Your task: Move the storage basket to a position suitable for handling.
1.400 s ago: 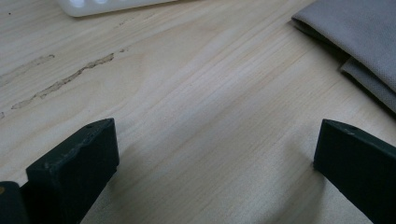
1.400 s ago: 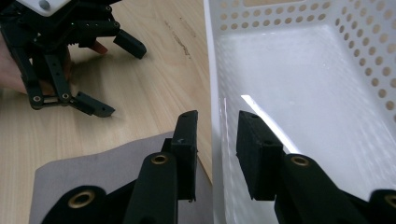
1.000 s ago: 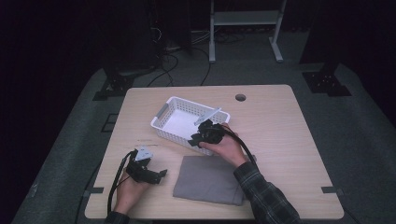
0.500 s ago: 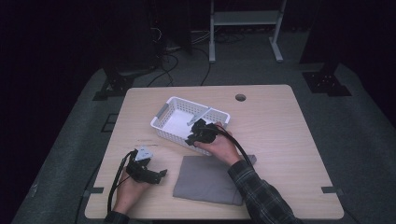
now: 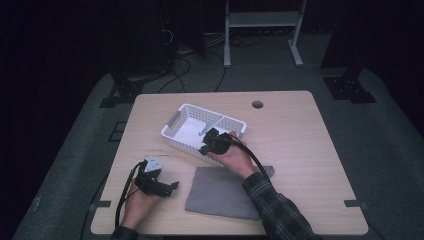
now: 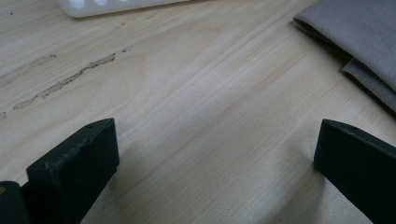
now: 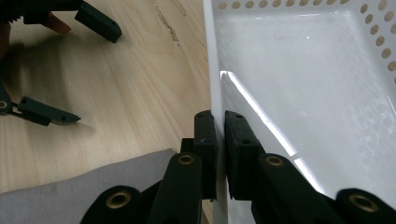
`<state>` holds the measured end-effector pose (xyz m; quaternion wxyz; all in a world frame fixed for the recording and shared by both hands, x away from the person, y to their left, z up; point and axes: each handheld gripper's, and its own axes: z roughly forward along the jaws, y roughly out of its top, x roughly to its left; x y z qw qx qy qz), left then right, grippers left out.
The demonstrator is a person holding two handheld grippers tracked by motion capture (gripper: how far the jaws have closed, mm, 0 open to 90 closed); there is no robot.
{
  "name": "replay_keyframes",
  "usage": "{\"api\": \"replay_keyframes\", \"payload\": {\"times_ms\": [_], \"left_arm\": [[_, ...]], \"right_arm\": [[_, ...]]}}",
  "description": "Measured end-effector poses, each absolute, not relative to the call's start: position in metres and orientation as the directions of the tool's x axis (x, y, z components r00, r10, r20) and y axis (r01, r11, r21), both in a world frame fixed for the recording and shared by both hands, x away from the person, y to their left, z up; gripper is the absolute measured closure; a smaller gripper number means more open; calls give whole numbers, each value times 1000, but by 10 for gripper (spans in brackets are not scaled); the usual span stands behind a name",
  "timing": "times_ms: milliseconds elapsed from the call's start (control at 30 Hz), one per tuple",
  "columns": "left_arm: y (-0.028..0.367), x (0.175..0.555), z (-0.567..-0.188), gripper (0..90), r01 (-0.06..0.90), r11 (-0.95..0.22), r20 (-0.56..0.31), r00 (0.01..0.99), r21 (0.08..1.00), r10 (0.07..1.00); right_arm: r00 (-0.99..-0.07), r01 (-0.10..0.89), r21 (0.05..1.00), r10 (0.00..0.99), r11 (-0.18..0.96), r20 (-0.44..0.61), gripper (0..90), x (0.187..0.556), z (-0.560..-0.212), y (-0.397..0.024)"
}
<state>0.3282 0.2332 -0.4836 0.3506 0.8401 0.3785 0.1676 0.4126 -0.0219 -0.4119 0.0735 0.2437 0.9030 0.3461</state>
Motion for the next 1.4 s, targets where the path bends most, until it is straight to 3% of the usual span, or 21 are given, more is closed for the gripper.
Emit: {"api": "replay_keyframes", "payload": {"times_ms": [533,1400], "left_arm": [[233,328,-484,0,518,-467,16,657,716,753],[233,328,-484,0,520,-466,16,655,716,755]], "right_arm": [[-866,387,660,499,644,21,840,415,-405,-42],[-804,459,662,595,593,24,843,425,-397,-119]]}}
